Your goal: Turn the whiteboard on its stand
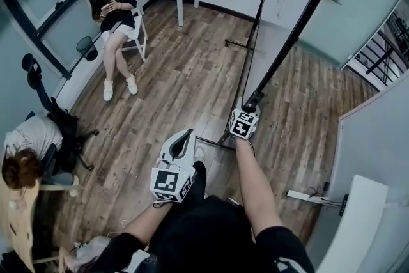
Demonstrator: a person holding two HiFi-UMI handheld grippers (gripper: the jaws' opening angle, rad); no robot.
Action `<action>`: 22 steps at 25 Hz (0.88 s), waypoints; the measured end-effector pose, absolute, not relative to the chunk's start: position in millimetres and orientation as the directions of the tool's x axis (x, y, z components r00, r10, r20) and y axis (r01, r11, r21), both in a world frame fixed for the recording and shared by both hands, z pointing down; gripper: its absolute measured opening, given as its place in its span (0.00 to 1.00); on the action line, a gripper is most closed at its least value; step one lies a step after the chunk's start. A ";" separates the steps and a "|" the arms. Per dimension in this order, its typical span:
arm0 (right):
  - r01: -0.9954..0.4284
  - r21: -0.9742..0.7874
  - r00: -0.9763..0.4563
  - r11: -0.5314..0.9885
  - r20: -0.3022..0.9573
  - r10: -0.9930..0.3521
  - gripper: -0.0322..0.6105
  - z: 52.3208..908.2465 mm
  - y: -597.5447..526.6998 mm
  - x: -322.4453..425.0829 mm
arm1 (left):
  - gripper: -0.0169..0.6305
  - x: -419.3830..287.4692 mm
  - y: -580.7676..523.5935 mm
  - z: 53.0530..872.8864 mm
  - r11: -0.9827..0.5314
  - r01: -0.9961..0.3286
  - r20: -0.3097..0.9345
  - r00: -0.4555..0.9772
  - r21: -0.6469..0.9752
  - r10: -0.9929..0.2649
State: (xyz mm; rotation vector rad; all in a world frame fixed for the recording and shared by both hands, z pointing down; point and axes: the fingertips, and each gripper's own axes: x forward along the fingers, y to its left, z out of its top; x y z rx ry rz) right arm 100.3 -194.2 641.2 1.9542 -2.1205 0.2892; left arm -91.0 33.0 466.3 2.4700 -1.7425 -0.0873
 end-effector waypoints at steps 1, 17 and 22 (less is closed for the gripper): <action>-0.996 0.020 -0.074 0.085 0.312 -0.947 0.26 641.0 -189.4 99.2 | 0.05 -92.0 39.7 464.3 -0.330 -0.935 0.020 0.335 0.128 -0.942; -0.996 0.041 -0.063 0.079 0.301 -0.952 0.26 637.4 -125.2 82.5 | 0.05 -117.2 83.5 457.2 -0.381 -0.913 0.041 0.390 0.147 -0.920; -0.996 0.043 -0.067 0.083 0.302 -0.951 0.26 635.3 -113.4 75.2 | 0.05 -127.7 80.5 456.2 -0.418 -0.895 0.049 0.429 0.157 -0.902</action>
